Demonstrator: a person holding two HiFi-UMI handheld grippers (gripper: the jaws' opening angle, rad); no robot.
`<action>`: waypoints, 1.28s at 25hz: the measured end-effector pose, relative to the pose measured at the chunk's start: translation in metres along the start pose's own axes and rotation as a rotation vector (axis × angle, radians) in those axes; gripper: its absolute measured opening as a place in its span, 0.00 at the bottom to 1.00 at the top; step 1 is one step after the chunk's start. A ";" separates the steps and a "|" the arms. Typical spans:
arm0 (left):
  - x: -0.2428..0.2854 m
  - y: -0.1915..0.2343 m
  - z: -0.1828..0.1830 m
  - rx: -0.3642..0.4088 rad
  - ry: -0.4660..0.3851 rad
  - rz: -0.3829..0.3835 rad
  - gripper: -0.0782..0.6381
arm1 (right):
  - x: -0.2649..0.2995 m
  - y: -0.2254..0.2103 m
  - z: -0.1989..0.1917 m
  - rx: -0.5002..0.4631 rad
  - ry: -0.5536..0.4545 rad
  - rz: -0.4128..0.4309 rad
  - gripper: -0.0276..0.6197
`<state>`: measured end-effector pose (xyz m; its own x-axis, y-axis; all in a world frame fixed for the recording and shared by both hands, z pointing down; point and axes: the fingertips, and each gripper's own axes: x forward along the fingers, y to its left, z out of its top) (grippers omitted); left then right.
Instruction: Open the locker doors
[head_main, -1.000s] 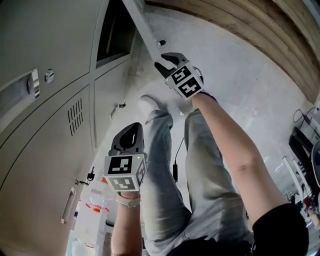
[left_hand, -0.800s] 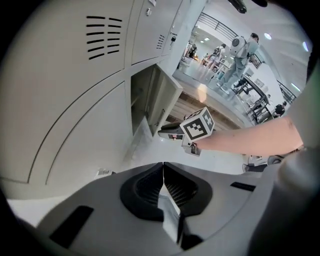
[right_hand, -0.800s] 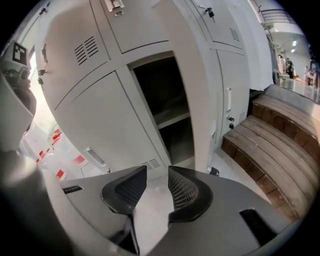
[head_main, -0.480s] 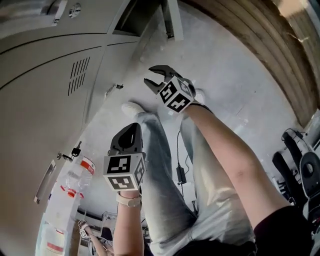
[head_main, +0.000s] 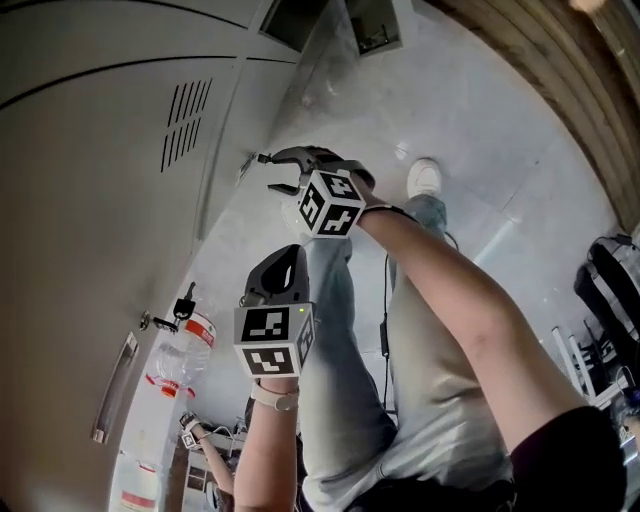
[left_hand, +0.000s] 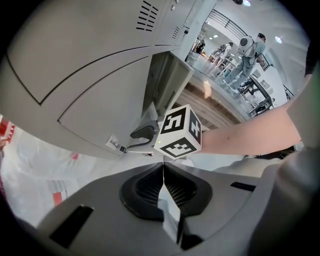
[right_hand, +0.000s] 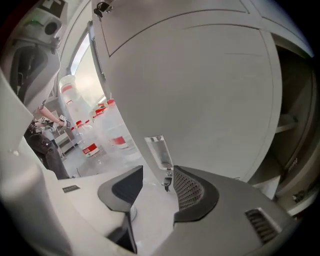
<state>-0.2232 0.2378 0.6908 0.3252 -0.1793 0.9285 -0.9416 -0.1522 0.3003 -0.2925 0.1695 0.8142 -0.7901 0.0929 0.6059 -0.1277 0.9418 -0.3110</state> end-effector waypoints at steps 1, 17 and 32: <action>0.000 0.005 -0.002 -0.003 -0.001 -0.001 0.14 | 0.007 0.004 0.003 -0.001 -0.003 0.005 0.35; -0.007 0.052 -0.042 0.108 0.051 -0.047 0.14 | 0.072 0.023 0.026 0.032 -0.053 -0.055 0.38; -0.017 0.043 -0.067 0.073 0.071 -0.066 0.14 | 0.039 0.024 -0.004 0.072 0.008 -0.138 0.31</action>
<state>-0.2748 0.2998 0.7025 0.3766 -0.0980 0.9212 -0.9088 -0.2320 0.3468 -0.3240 0.1967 0.8330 -0.7573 -0.0324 0.6522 -0.2774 0.9201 -0.2764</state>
